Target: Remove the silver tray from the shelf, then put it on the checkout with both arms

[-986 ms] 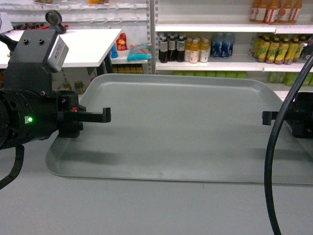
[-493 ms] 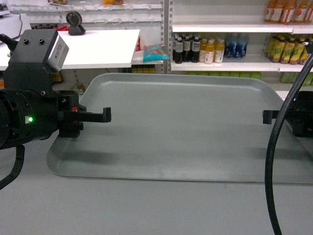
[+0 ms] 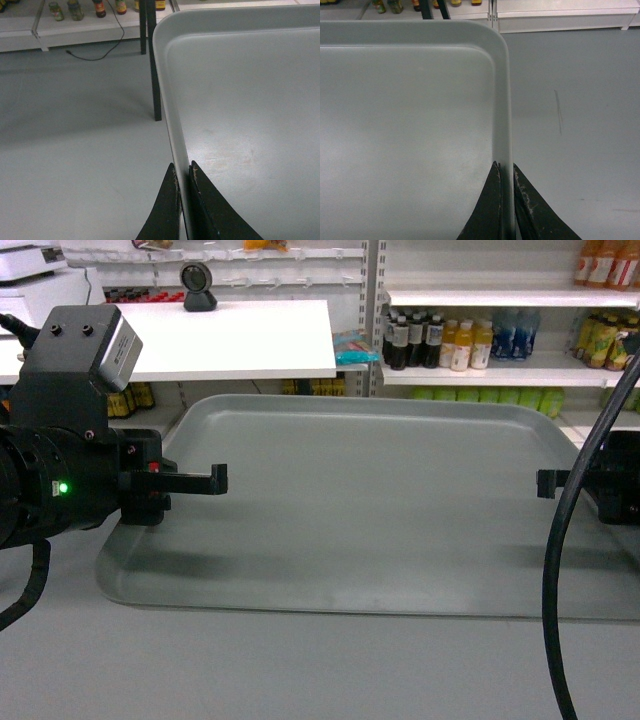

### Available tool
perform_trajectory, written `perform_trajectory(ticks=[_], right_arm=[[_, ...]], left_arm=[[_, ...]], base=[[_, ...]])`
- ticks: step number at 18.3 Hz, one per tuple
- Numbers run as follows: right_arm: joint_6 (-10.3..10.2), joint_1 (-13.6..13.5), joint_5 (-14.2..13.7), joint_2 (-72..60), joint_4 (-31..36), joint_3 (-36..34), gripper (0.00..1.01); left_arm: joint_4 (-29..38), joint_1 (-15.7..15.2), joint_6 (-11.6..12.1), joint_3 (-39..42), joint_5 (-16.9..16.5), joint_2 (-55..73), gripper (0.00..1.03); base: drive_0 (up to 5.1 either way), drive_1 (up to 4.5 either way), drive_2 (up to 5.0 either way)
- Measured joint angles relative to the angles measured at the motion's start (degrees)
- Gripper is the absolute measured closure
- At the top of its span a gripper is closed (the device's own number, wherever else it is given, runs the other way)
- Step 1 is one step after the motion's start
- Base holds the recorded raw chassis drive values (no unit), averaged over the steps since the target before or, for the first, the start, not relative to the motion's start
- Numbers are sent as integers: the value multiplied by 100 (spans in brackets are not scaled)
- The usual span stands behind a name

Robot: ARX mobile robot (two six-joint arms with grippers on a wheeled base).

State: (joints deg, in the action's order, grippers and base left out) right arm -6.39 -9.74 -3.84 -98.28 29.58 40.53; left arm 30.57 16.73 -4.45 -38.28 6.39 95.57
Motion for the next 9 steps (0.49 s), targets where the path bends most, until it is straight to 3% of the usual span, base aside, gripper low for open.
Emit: perform_trajectory(ticks=[9], right_arm=[[0,0,2,2,0,2,98]], left_arm=[[22,0,9,-2,0,2,100]], base=[[-503,242,242]])
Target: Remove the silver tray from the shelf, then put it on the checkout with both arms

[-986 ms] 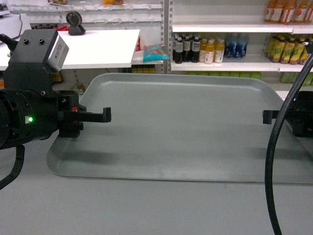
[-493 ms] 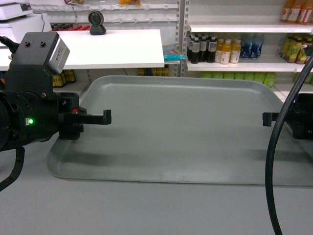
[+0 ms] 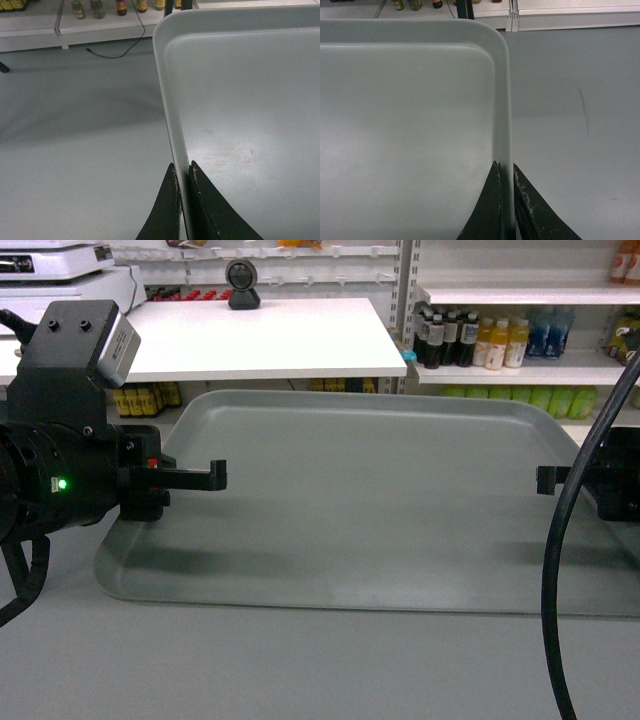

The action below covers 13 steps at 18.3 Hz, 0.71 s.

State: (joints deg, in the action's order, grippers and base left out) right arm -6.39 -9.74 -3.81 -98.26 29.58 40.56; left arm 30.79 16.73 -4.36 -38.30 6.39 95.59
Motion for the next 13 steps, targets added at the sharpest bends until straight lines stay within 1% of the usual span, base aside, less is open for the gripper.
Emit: perform_trajectory(ticks=[13], right_arm=[[0,0,0,-2,11,0,98]], left_arm=[[0,0,4,2,2,2,100]], base=[[-497,249,249]])
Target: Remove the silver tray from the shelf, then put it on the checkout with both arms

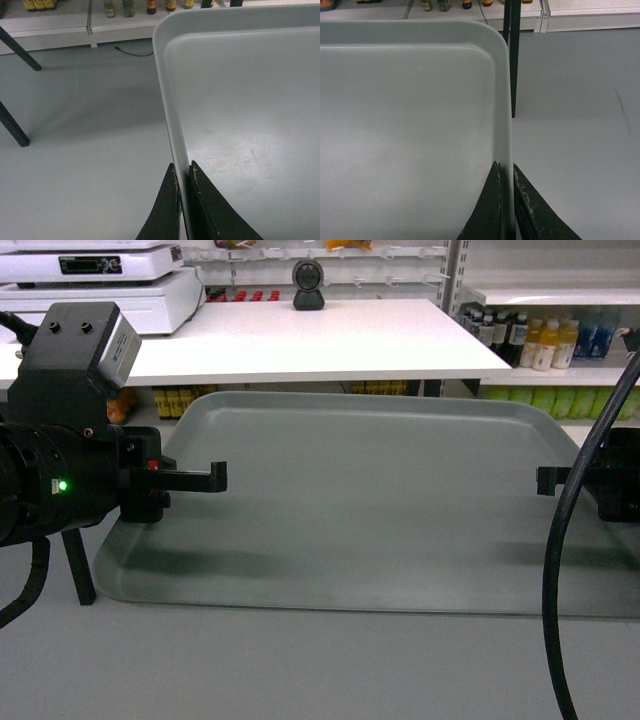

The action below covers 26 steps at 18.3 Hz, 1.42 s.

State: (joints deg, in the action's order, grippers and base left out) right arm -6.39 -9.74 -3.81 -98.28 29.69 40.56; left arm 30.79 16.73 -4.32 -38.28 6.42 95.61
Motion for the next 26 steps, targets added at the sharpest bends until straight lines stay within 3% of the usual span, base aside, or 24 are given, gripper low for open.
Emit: perform_trajectory(ticks=[3,22,26], right_arm=[[0,0,-2,0,4,0,98],[0,-26,-24,0,-9,4,98],[0,-26,-24,0,9,4,98]], left_arm=[[11,0,-2,0,-2,0,100],[4,-17,24,7,-17,0,100],[24,-17,24,7,-17,0,100]], base=[[-496,249,249],[0,0,0],[-2,418,-421]])
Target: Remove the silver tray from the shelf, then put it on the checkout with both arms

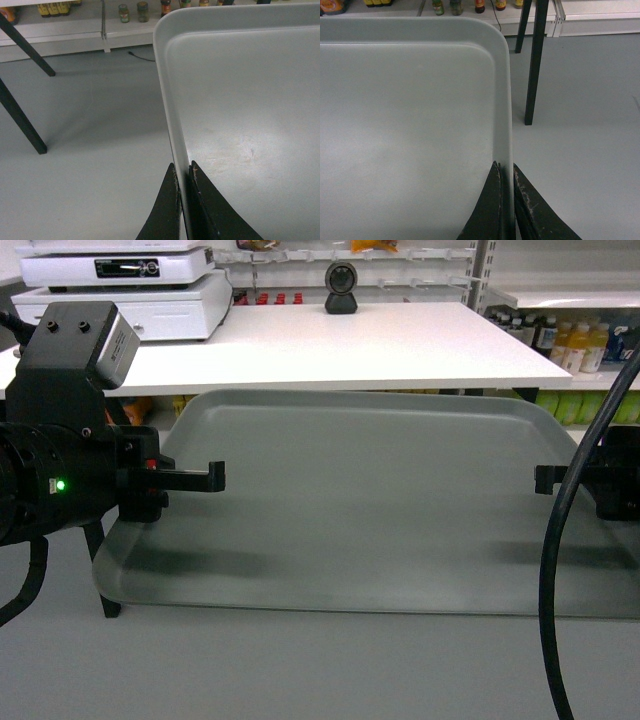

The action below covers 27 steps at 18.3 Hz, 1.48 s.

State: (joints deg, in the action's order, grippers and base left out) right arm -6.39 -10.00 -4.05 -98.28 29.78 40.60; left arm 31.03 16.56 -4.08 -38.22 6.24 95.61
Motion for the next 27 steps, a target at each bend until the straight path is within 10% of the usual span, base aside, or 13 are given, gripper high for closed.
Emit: perform_trajectory(ticks=[27], right_arm=[[2,26,22,0,-2,4,98]], left_arm=[[-15,13,0,-17,13,0,100]], base=[[7,426,-411]])
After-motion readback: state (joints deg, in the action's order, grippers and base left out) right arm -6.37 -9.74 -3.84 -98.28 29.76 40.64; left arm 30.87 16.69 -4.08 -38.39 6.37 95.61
